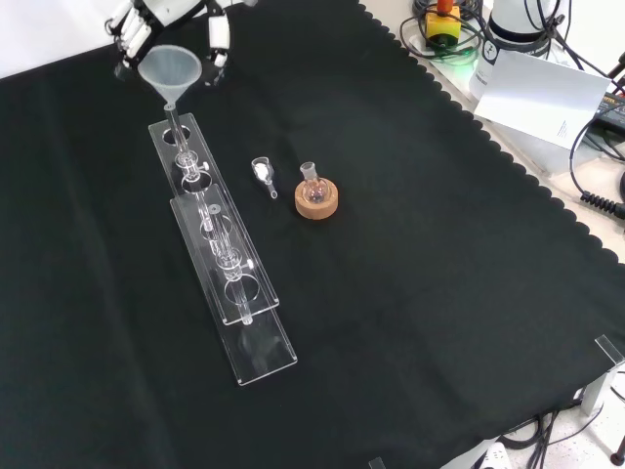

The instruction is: Pick up the funnel from the transparent funnel stand.

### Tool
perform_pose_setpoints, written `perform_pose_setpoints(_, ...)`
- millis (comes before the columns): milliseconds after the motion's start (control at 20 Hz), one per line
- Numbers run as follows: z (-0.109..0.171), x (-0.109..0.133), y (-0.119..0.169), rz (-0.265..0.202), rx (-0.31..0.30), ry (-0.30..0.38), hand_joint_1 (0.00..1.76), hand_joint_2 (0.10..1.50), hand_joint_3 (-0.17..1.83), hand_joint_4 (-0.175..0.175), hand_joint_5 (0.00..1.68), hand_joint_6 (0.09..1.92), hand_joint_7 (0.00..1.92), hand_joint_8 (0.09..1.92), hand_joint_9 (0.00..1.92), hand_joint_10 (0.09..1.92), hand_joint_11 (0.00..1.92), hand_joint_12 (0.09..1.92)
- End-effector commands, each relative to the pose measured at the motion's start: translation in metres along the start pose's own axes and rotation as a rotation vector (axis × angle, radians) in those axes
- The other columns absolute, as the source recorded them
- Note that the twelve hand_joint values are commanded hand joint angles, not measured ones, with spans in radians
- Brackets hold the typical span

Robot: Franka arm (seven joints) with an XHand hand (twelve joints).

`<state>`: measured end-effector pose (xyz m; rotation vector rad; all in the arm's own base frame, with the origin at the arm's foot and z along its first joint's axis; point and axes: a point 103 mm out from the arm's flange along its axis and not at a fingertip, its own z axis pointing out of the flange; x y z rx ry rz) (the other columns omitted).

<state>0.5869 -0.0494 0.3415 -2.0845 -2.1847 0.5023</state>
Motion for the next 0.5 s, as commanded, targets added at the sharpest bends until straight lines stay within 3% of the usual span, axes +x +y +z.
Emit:
perform_pose_setpoints(50,-0.015,-0.002,-0.040,0.039,-0.045,0.008,0.78,0.67,0.56,-0.041,0.52,0.19,0.43,0.85,0.56,0.62,0.31,1.33)
perform_pose_setpoints(300,-0.021,0.003,-0.075,0.056,-0.059,0.004,0.78,0.67,0.57,-0.039,0.51,0.22,0.44,0.84,0.57,0.61,0.31,1.33)
perform_pose_setpoints(350,-0.020,-0.001,-0.075,0.055,-0.034,0.018,0.78,0.67,0.57,-0.039,0.51,0.24,0.45,0.84,0.58,0.60,0.31,1.33)
perform_pose_setpoints(500,-0.019,0.000,-0.083,0.058,-0.051,0.012,0.77,0.67,0.57,-0.039,0.47,0.33,0.45,0.83,0.58,0.60,0.31,1.33)
